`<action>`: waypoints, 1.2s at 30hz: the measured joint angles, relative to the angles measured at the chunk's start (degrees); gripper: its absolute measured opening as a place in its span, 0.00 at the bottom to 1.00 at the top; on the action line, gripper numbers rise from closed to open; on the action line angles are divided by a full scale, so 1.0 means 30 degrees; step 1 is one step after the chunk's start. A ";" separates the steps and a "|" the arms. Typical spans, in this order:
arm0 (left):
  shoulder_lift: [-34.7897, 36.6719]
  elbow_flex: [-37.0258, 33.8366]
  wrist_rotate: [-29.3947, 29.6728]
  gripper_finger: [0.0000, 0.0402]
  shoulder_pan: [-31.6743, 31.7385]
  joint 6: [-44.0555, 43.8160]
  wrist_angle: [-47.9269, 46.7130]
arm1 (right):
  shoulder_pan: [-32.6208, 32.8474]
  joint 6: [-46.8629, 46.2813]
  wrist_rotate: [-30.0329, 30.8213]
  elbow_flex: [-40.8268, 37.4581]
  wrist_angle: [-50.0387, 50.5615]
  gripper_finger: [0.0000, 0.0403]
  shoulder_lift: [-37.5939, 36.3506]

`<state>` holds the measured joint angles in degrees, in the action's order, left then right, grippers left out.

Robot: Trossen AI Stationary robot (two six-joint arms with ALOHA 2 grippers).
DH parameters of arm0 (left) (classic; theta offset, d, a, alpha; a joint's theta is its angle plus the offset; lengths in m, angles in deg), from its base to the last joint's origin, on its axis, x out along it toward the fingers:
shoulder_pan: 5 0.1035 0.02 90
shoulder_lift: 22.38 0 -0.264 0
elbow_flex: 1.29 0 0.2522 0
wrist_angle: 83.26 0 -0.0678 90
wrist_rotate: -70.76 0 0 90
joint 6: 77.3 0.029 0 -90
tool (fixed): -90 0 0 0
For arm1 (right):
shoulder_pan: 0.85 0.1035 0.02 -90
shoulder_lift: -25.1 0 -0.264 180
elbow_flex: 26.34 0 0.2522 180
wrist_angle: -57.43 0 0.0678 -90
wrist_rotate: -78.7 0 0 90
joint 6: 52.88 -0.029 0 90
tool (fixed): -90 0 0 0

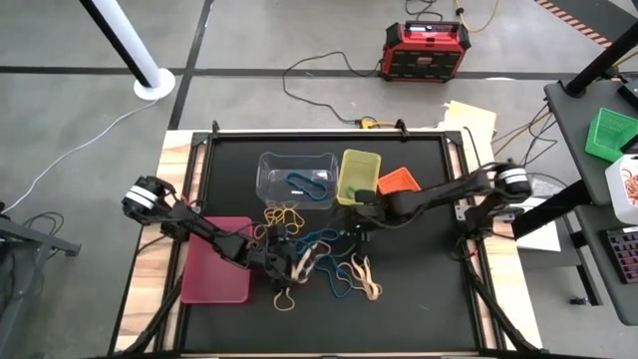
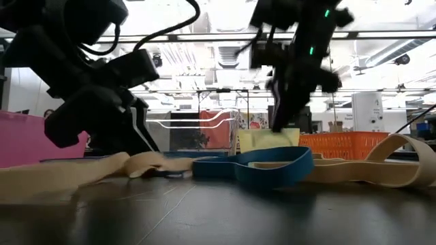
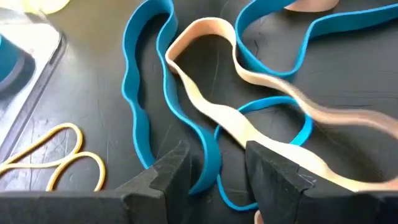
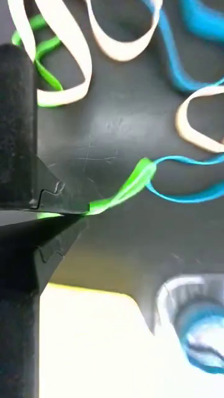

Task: Sort rubber bands into baskets
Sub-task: Put the green rubber band into the yellow bin, then put the blue rubber band into the transparent bin

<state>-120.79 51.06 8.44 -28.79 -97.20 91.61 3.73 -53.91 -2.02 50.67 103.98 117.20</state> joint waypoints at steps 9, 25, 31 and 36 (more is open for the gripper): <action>0.0918 0.0052 -0.0058 0.35 0.0002 -0.0413 -0.0242 | -0.1990 0.1043 0.2166 -0.0007 0.0288 0.02 -0.3458; 0.1129 0.0466 -0.0066 0.35 0.0875 0.0452 -0.2095 | -0.7607 0.1851 -0.0185 -0.0120 -0.0538 0.26 -0.2927; 0.1061 0.0437 -0.0407 0.32 0.0969 0.0955 -0.2191 | -0.7563 0.1610 -0.0455 -0.0029 -0.0560 0.44 -0.3055; 0.0684 0.0495 -0.1061 0.24 0.0969 0.0968 -0.2168 | -0.7533 0.1251 -0.0753 -0.0070 -0.0526 0.50 -0.3055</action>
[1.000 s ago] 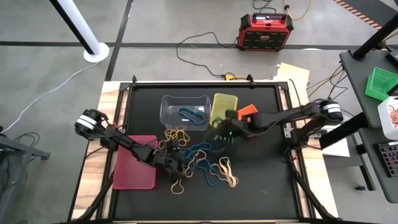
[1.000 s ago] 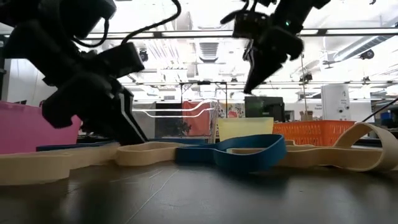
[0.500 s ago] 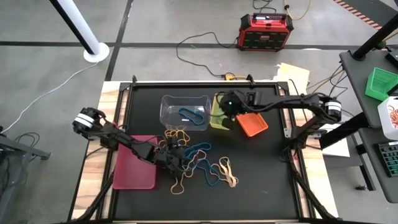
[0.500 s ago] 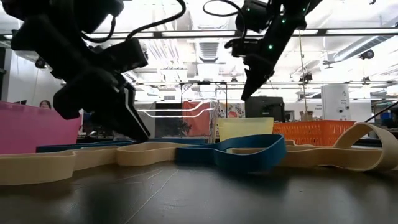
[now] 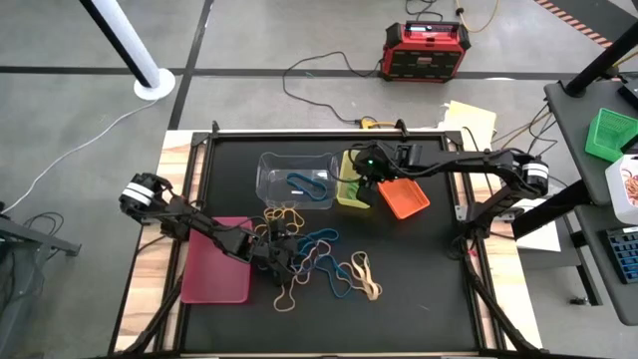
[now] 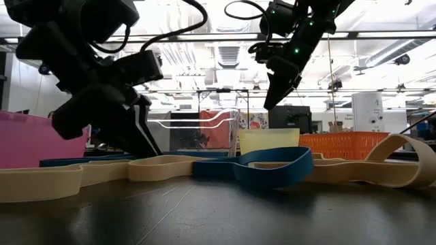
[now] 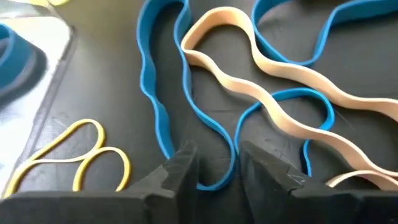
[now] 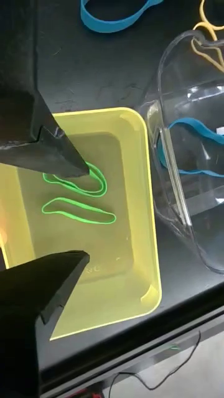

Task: Sort rubber bands into baskets
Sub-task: Put the blue rubber band into the transparent bin

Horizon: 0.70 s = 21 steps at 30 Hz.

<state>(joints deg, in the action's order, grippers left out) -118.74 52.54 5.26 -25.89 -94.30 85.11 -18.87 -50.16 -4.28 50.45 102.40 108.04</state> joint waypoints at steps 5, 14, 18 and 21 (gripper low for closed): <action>-0.0336 0.0000 0.0019 0.13 0.0000 -0.0096 0.0054 | 0.0048 -0.0144 -0.0015 -0.0040 0.0002 0.49 0.0000; 0.0563 0.0466 -0.0016 0.00 -0.0080 0.0459 -0.0109 | 0.0301 -0.0260 -0.0051 -0.0076 0.0146 0.48 0.0000; 0.1854 0.1249 0.0002 0.00 -0.0146 0.1659 -0.0978 | 0.0454 -0.0510 -0.0051 -0.0076 0.0750 0.48 0.0000; 0.3282 0.1824 0.0831 0.00 -0.0142 0.2518 -0.2449 | 0.0660 -0.0767 -0.0125 -0.0096 0.1055 0.48 -0.0017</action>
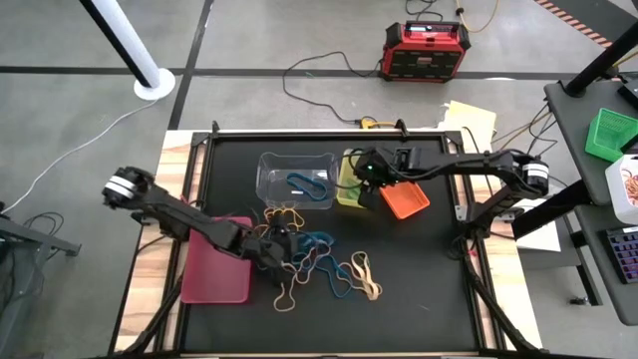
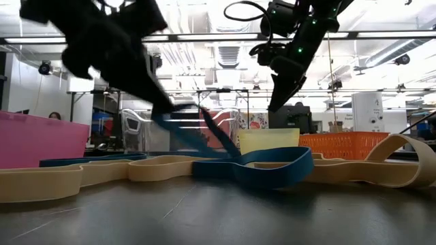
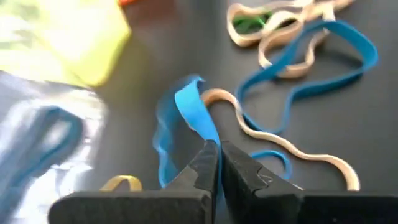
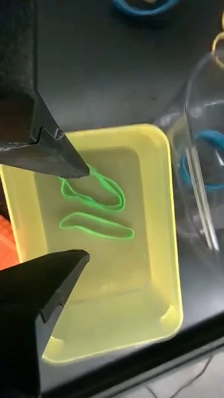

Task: Sort rubber bands into baskets
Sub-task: Put the blue rubber band into the transparent bin

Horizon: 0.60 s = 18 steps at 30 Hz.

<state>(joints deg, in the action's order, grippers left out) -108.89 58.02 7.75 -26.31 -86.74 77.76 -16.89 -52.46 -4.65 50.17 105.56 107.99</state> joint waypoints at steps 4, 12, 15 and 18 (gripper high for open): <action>0.2317 0.0771 0.2128 0.00 0.0205 0.1708 -0.1688 | 0.0432 -0.0428 -0.1182 -0.0089 -0.0013 0.48 -0.0129; 0.5792 0.1192 0.3299 0.00 0.3583 0.5867 -0.2945 | 0.2569 -0.1322 -0.1791 -0.0184 -0.0649 0.48 -0.0209; 0.5964 0.1169 0.2381 0.00 0.5866 0.6579 -0.3654 | 0.3584 -0.1886 -0.1791 -0.0184 -0.0699 0.48 -0.0209; 0.5783 0.1156 0.0561 0.00 0.8124 0.6634 -0.3801 | 0.4551 -0.2665 -0.1798 -0.0184 -0.0692 0.48 -0.0209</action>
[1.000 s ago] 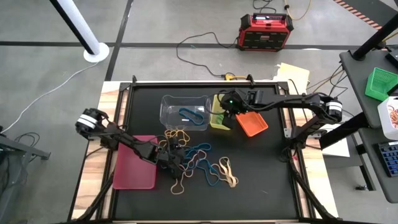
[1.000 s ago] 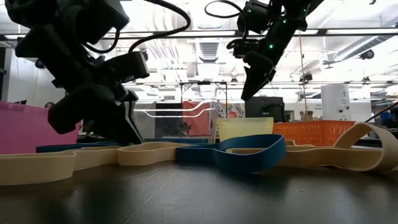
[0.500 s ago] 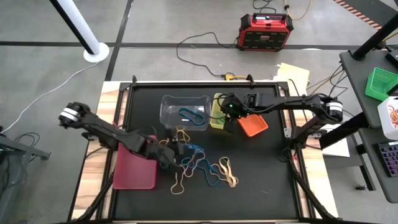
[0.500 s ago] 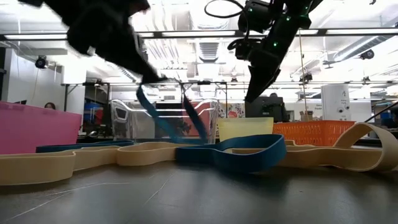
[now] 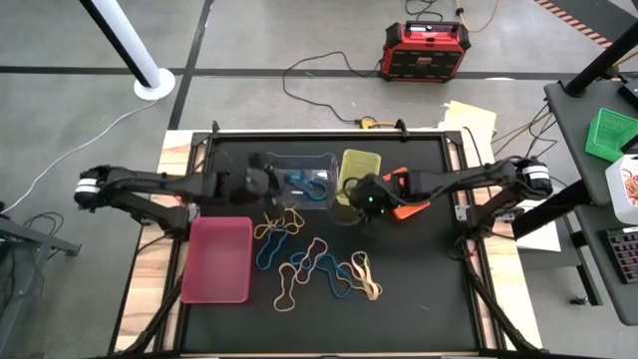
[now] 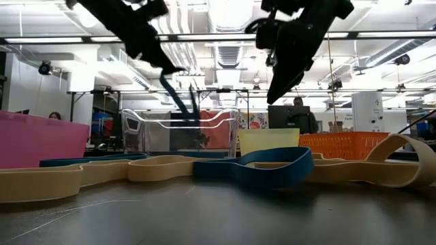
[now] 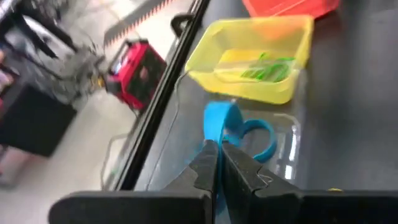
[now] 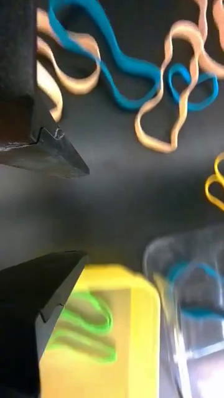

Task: Sort rubber bands into baskets
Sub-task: Put the blue rubber band into the transparent bin, then put the orange rubber band into the orange bin

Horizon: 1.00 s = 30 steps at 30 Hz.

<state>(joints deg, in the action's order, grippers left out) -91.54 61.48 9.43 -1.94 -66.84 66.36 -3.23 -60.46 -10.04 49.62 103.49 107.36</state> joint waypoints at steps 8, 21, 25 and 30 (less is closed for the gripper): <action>-0.0446 -0.0007 -0.4034 0.16 0.2619 -0.0036 -0.0419 | 0.2227 -0.2710 0.0006 -0.0151 0.0433 0.50 0.0029; -0.0153 -0.0007 -0.5798 0.41 -0.0226 -0.1286 0.0021 | 0.4545 -0.7546 0.0116 -0.3772 -0.1663 0.53 0.0160; -0.0352 -0.0007 -0.5824 0.40 -0.2504 -0.2555 0.0222 | 0.4622 -0.8156 0.0053 -0.5137 -0.4237 0.53 0.0160; -0.0907 -0.0007 -0.5630 0.40 -0.4920 -0.4822 0.0441 | 0.4636 -0.8410 0.0073 -0.6167 -0.6046 0.53 0.0160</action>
<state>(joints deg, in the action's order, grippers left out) -94.27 61.46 -7.46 -16.70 -81.30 67.68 10.68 -85.69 -9.83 31.11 85.35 107.84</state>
